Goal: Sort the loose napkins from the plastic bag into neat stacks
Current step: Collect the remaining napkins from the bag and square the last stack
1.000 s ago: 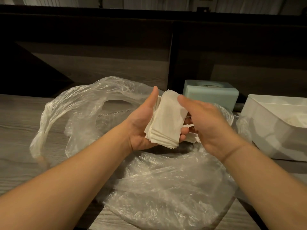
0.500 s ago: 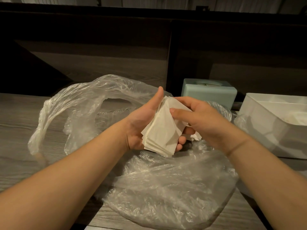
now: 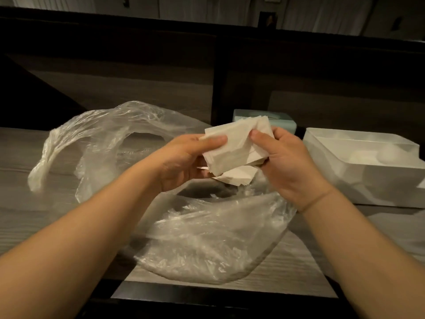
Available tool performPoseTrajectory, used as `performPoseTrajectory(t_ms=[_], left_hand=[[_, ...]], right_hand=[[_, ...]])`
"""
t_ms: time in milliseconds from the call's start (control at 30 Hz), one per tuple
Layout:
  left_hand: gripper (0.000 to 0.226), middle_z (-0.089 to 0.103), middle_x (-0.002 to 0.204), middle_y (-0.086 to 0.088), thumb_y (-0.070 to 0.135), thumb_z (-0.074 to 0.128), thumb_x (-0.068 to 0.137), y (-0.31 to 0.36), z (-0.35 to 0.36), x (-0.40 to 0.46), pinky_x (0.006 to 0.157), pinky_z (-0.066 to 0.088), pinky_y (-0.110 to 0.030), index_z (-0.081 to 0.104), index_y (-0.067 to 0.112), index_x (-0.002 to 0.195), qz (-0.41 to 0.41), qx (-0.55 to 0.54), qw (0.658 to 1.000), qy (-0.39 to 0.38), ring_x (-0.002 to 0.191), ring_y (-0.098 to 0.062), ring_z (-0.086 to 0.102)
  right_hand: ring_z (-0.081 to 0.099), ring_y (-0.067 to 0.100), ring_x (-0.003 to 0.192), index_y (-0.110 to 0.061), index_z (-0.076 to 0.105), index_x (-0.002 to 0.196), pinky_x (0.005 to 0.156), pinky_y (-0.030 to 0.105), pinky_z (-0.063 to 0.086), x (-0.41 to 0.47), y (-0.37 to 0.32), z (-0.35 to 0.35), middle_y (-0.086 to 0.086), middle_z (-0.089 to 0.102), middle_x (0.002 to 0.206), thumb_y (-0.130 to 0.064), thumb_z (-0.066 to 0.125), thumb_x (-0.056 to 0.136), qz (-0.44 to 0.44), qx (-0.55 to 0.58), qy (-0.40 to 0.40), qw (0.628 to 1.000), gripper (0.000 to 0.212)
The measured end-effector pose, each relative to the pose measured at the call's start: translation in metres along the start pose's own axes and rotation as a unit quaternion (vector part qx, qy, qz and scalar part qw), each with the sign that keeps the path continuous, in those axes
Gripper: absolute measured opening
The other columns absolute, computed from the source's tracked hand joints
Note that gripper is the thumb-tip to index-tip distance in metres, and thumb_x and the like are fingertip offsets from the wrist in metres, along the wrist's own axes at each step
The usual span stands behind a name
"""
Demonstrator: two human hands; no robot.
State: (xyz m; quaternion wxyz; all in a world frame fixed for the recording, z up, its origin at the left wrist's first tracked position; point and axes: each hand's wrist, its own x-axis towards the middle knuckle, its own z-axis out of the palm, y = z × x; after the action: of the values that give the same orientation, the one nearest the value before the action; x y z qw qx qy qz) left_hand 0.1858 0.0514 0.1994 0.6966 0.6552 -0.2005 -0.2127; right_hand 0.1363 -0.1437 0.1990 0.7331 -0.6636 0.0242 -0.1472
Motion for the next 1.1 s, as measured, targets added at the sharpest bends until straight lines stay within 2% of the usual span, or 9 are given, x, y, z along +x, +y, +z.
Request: performPoseTrajectory(t_ms=[133,267,433,600,733,800,867,967,1100], left_hand=[[0.040,0.079,0.103,-0.007,0.011,0.083,0.076,0.005,0.027,0.002,0.080,0.062,-0.031,0.073,0.009,0.114,0.028,0.100,0.995,0.008,0.097,-0.024,0.076],[0.036,0.079,0.102,-0.003,0.008,0.083,0.079,0.005,0.063,-0.003,0.077,0.060,-0.032,0.073,0.014,0.113,0.071,0.102,0.992,-0.006,0.094,-0.019,0.076],[0.030,0.078,0.094,0.005,0.022,0.082,0.084,-0.010,0.116,-0.012,0.071,0.053,-0.019,0.075,0.017,0.112,0.072,0.131,0.988,-0.041,0.084,-0.006,0.071],[0.026,0.079,0.095,0.005,0.028,0.084,0.084,-0.027,0.159,-0.014,0.082,0.060,-0.031,0.077,0.020,0.107,0.082,0.190,0.978,-0.018,0.090,-0.012,0.074],[0.029,0.080,0.095,0.005,0.028,0.084,0.085,-0.057,0.173,-0.016,0.085,0.059,-0.033,0.076,0.023,0.112,0.078,0.222,0.971,-0.030,0.091,-0.014,0.075],[0.034,0.079,0.095,0.007,0.028,0.087,0.082,-0.065,0.174,-0.016,0.087,0.059,-0.034,0.075,0.027,0.113,0.080,0.246,0.965,-0.037,0.091,-0.013,0.075],[0.048,0.078,0.103,0.012,0.032,0.092,0.075,-0.066,0.174,-0.014,0.092,0.058,-0.032,0.071,0.031,0.119,0.080,0.261,0.961,-0.054,0.097,-0.006,0.073],[0.071,0.073,0.116,0.018,0.034,0.095,0.070,-0.063,0.176,-0.014,0.095,0.052,-0.018,0.061,0.034,0.132,0.105,0.286,0.950,-0.075,0.106,0.005,0.066],[0.066,0.068,0.112,0.032,0.025,0.094,0.071,-0.060,0.177,-0.016,0.085,0.045,-0.006,0.055,0.048,0.119,0.140,0.303,0.939,-0.079,0.103,0.012,0.063]], right_hand=[[0.073,0.023,0.103,-0.016,0.066,0.117,0.088,0.043,0.060,-0.025,-0.002,-0.032,0.007,0.075,0.112,-0.019,0.070,0.094,-0.009,0.003,-0.002,1.000,0.024],[0.075,0.019,0.098,-0.024,0.070,0.109,0.084,0.040,0.061,-0.051,-0.006,-0.070,0.000,0.078,0.103,-0.010,0.076,0.086,-0.042,-0.081,-0.003,0.996,0.028],[0.069,0.029,0.113,-0.019,0.068,0.115,0.096,0.042,0.055,-0.082,-0.005,-0.119,0.009,0.074,0.115,-0.024,0.084,0.064,-0.038,-0.029,-0.021,0.999,0.053],[0.071,0.017,0.102,-0.025,0.067,0.113,0.089,0.032,0.059,-0.109,-0.003,-0.154,0.000,0.076,0.105,-0.005,0.076,0.080,-0.046,-0.093,0.008,0.995,0.040],[0.067,0.008,0.093,-0.034,0.063,0.119,0.075,0.019,0.055,-0.124,-0.002,-0.174,-0.007,0.070,0.108,-0.003,0.071,0.089,-0.036,-0.242,-0.016,0.970,0.044],[0.062,0.005,0.104,-0.040,0.054,0.131,0.079,0.019,0.055,-0.130,0.000,-0.180,-0.014,0.058,0.125,-0.006,0.065,0.095,-0.019,-0.294,-0.048,0.954,0.051],[0.051,0.005,0.122,-0.040,0.044,0.143,0.096,0.023,0.052,-0.138,0.003,-0.179,-0.015,0.048,0.138,-0.018,0.060,0.100,-0.048,-0.325,-0.038,0.944,0.051],[0.022,0.003,0.143,-0.042,0.028,0.153,0.121,0.038,0.021,-0.143,0.002,-0.172,-0.019,0.030,0.156,-0.055,0.042,0.097,-0.148,-0.488,-0.017,0.860,0.059],[-0.006,0.007,0.155,-0.039,0.019,0.160,0.122,0.051,-0.011,-0.138,-0.007,-0.156,-0.016,0.014,0.168,-0.070,0.010,0.091,-0.186,-0.676,-0.076,0.709,0.076]])
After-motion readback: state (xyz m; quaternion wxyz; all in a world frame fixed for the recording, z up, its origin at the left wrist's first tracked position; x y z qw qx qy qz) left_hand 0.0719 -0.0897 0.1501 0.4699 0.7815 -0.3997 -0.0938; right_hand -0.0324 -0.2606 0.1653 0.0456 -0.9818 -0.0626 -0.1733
